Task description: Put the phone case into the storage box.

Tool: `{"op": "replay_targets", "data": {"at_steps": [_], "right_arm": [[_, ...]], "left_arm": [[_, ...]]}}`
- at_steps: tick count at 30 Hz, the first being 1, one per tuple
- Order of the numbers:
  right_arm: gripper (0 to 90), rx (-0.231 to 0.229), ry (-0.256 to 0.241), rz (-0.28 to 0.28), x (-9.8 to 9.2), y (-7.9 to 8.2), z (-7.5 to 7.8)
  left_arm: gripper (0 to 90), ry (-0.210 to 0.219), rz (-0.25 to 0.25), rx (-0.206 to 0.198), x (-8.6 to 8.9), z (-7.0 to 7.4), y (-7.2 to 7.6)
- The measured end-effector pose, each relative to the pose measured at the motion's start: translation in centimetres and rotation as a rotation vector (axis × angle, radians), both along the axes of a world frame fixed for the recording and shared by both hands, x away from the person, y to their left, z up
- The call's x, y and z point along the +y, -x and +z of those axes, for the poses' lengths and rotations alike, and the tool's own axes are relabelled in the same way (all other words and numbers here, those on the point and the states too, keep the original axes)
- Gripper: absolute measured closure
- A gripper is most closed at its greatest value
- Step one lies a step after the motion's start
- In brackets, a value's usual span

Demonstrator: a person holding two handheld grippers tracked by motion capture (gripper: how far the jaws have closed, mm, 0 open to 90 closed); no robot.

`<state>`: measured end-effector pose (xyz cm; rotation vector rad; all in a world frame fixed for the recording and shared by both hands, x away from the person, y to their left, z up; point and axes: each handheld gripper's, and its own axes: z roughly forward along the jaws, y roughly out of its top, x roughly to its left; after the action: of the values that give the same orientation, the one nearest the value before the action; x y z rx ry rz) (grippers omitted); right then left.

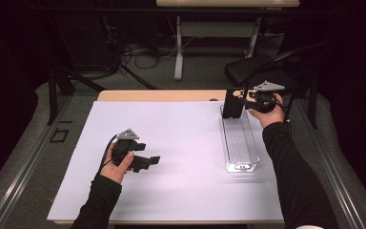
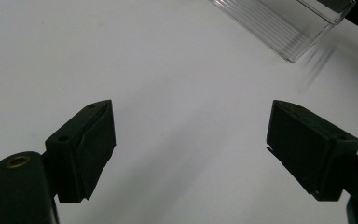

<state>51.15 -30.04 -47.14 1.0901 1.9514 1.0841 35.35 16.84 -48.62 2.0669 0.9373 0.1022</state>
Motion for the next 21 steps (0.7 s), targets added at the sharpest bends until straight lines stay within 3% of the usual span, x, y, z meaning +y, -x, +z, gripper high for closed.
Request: {"op": "replay_targets", "data": {"at_steps": [7, 13, 16, 21], "right_arm": [[43.7, 0.045, 0.001, 0.002, 0.7, 0.8, 0.5], [26.4, 0.094, -0.021, -0.051, 1.2, 1.6, 1.5], [22.9, 0.127, 0.012, -0.052, 1.4, 2.1, 1.8], [20.5, 0.131, -0.051, -0.044, 1.5, 3.4, 2.1]], "left_arm": [[15.8, 0.007, 0.006, -0.004, 0.3, 0.2, 0.0], [15.8, 0.013, 0.010, -0.007, 0.5, 0.3, 0.0], [15.8, 0.015, 0.018, -0.008, 0.7, 0.4, -0.1], [15.8, 0.022, 0.021, -0.014, 0.8, 0.5, -0.1]]}}
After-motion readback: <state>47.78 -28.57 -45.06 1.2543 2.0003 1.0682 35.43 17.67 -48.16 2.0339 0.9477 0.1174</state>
